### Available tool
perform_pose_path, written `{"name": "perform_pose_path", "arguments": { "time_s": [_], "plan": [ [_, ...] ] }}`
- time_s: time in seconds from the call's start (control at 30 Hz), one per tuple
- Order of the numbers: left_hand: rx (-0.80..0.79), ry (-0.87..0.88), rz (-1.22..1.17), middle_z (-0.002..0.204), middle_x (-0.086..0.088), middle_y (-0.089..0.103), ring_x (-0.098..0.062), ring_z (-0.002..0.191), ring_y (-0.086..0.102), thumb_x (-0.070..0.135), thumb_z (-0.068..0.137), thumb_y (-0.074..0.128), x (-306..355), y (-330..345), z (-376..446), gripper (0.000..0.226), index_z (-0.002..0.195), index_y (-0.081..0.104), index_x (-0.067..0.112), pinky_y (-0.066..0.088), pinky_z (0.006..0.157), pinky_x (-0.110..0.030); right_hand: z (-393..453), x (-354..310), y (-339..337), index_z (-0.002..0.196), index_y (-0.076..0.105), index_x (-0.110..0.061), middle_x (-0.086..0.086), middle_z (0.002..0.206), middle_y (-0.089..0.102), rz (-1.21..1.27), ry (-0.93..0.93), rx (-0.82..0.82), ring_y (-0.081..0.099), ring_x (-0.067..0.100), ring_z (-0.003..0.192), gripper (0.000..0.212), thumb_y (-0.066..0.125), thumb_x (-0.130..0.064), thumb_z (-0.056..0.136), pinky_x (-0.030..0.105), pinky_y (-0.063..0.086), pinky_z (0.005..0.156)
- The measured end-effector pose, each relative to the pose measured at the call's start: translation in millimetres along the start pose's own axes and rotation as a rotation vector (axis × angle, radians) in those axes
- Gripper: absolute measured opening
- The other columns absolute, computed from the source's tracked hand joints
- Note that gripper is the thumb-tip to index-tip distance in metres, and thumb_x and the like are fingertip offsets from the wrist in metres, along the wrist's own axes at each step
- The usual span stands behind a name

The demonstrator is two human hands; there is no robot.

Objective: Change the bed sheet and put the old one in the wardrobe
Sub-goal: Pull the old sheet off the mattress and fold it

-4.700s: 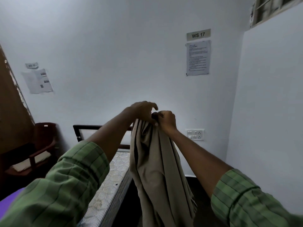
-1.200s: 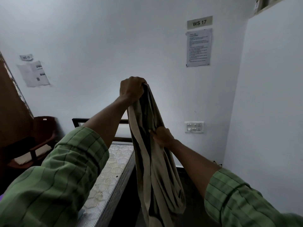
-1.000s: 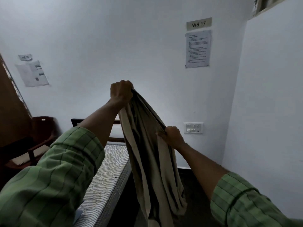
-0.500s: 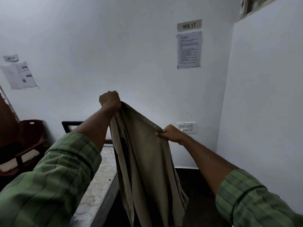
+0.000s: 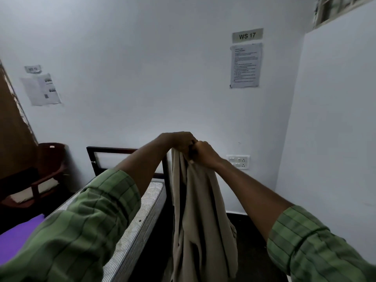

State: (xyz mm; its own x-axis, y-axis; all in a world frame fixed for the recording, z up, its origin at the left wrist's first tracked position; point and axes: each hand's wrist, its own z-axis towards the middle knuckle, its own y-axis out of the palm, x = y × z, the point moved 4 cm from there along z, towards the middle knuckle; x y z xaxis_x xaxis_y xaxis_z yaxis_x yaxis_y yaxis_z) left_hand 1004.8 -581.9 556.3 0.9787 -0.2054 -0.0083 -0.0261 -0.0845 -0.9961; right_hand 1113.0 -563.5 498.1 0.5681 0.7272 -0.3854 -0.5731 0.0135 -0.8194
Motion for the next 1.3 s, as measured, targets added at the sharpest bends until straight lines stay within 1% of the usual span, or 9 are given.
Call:
{"name": "perform_pose_path", "arguments": {
  "time_s": [0.23,0.33,0.57,0.7,0.83,0.93,1.03,1.13,1.3],
  "plan": [
    [0.006,-0.112,0.183,0.088,0.006,0.067,-0.021,0.090,0.066,0.054,0.059,0.096,1,-9,-10,0.060,0.104,0.073,0.023,0.054,0.077,-0.033,-7,-5,-4,0.073,0.070,-0.012,0.004,0.076,0.066,0.211,-0.029,-0.015,0.060,0.017,0.070,0.017,0.066,-0.005,0.088,0.028,0.038,0.065],
    [0.119,-0.099,0.253,0.096,0.006,0.066,-0.024,0.091,0.066,0.056,0.069,0.088,1,-15,-12,0.052,0.111,0.073,0.029,0.049,0.071,-0.032,-11,9,-8,0.086,0.081,-0.016,0.000,0.077,0.075,0.482,0.078,0.076,0.060,0.000,0.072,0.006,0.077,-0.020,0.086,0.027,0.046,0.067],
    [0.314,-0.006,0.594,0.115,-0.001,0.070,-0.027,0.099,0.070,0.023,0.090,0.063,13,-29,-21,0.029,0.118,0.070,0.026,0.041,0.073,-0.032,-37,5,0,0.114,0.078,-0.012,-0.003,0.101,0.079,0.997,0.219,0.208,0.075,0.014,0.092,0.047,0.094,-0.013,0.070,0.021,0.058,0.075],
    [0.408,-0.104,0.540,0.106,-0.002,0.073,-0.030,0.091,0.071,0.015,0.082,0.062,-3,-44,-30,0.028,0.105,0.073,0.026,0.042,0.069,-0.032,-45,23,20,0.061,0.063,-0.017,-0.009,0.062,0.058,0.725,0.220,0.155,0.050,0.008,0.061,0.040,0.093,-0.043,0.059,0.028,0.039,0.055],
    [0.496,-0.209,0.532,0.098,-0.005,0.074,-0.033,0.088,0.072,0.010,0.081,0.063,-18,-62,-35,0.025,0.101,0.074,0.020,0.047,0.070,-0.035,-56,36,59,0.108,0.069,-0.002,0.006,0.102,0.074,0.284,0.202,-0.280,0.071,0.021,0.091,0.089,0.091,-0.067,0.051,0.039,0.061,0.080],
    [0.549,-0.322,0.512,0.097,-0.010,0.073,-0.036,0.089,0.072,0.006,0.083,0.064,-34,-76,-43,0.020,0.100,0.072,0.013,0.047,0.070,-0.036,-81,50,73,0.133,0.058,0.002,0.013,0.125,0.067,0.053,0.209,-0.504,0.065,0.032,0.115,0.082,0.083,-0.055,0.080,0.034,0.056,0.086],
    [0.520,-0.420,0.502,0.099,-0.012,0.072,-0.037,0.092,0.071,0.004,0.084,0.063,-54,-74,-55,0.019,0.100,0.071,0.010,0.047,0.070,-0.037,-92,73,61,0.114,0.066,0.008,0.021,0.111,0.067,-0.047,0.283,-0.341,0.066,0.038,0.107,0.059,0.069,-0.048,0.094,0.031,0.046,0.069],
    [0.404,-0.478,0.436,0.110,-0.011,0.071,-0.035,0.101,0.070,0.014,0.085,0.069,-79,-56,-63,0.023,0.108,0.071,0.013,0.053,0.081,-0.038,-74,75,30,0.096,0.075,-0.005,0.022,0.103,0.073,0.125,0.356,0.069,0.069,0.039,0.099,0.033,0.054,-0.025,0.081,0.037,0.052,0.078],
    [0.082,-0.194,0.140,0.127,-0.001,0.067,-0.025,0.125,0.059,0.059,0.061,0.093,-52,-10,-27,0.099,0.144,0.052,0.024,0.047,0.104,-0.035,-38,68,-1,0.086,0.069,-0.022,0.000,0.096,0.075,0.321,0.272,0.219,0.069,0.024,0.095,0.023,0.048,-0.011,0.085,0.041,0.055,0.084]
  ]
}}
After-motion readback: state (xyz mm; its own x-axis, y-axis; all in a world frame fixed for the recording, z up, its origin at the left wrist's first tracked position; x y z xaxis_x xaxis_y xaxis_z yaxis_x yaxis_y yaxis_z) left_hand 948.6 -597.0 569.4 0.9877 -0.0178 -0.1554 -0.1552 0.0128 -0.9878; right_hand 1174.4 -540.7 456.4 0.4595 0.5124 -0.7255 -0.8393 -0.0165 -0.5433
